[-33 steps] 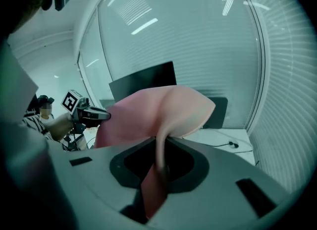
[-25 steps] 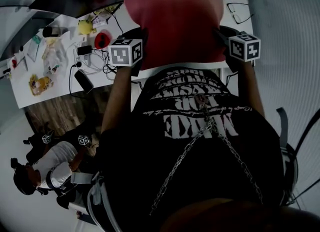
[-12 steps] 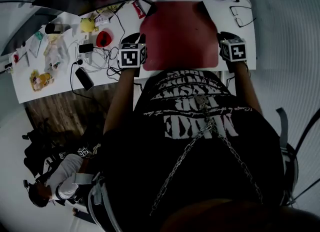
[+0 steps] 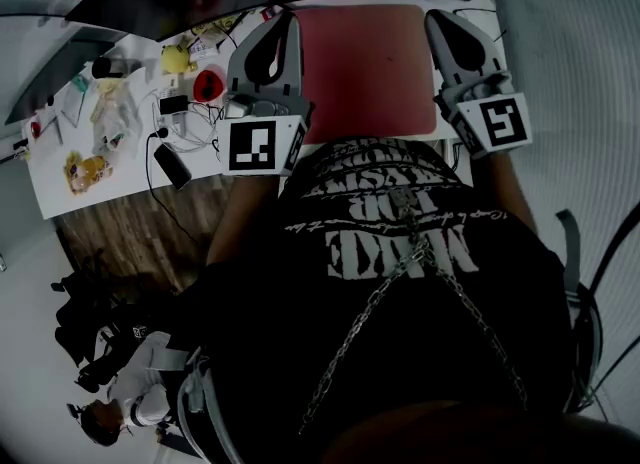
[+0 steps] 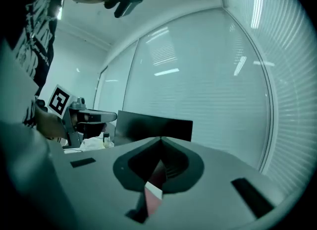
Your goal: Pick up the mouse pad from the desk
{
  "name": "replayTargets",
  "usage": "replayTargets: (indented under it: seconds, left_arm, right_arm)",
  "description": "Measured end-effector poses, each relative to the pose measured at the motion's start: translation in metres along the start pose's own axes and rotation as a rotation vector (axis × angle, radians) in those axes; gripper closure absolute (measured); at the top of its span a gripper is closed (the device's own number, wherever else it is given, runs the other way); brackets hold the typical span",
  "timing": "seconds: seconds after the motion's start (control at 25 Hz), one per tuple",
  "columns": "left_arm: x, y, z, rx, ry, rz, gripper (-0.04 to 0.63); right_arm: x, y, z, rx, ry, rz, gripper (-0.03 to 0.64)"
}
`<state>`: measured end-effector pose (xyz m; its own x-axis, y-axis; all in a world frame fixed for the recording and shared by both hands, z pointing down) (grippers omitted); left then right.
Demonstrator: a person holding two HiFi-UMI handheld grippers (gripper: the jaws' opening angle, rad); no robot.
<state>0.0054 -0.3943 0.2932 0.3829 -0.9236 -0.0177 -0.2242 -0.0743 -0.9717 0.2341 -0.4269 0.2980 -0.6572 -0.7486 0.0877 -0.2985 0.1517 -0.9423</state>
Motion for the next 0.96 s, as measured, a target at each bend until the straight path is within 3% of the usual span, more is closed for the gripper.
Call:
replayTargets:
  seconds: [0.16, 0.44, 0.6, 0.8, 0.96]
  left_arm:
    - [-0.007, -0.003, 0.009, -0.033, -0.015, 0.003, 0.589]
    - [-0.014, -0.022, -0.002, -0.063, -0.025, -0.037, 0.589]
    - [-0.024, -0.017, -0.002, -0.075, -0.032, -0.048, 0.589]
    - [-0.032, -0.009, -0.006, -0.084, -0.044, -0.046, 0.589]
    - [-0.042, -0.023, -0.012, -0.092, -0.049, -0.054, 0.589]
  right_arm:
    - [-0.010, 0.014, -0.007, 0.017, -0.019, 0.040, 0.617]
    - [-0.017, -0.004, -0.013, 0.046, -0.063, 0.002, 0.617]
    - [-0.021, 0.009, -0.020, 0.092, -0.074, 0.005, 0.617]
    - [-0.025, 0.025, -0.027, 0.052, -0.098, 0.006, 0.617]
    - [-0.030, 0.015, -0.041, 0.063, -0.110, -0.005, 0.617]
Point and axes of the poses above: the fingertips, and each gripper's own axes: x forward along the fingers, z to its right, y out of its top, the point moved 6 cm from there along -x, backward along the fingers, and after that the axes turned 14 degrees about -x, right-handed, at the moved point
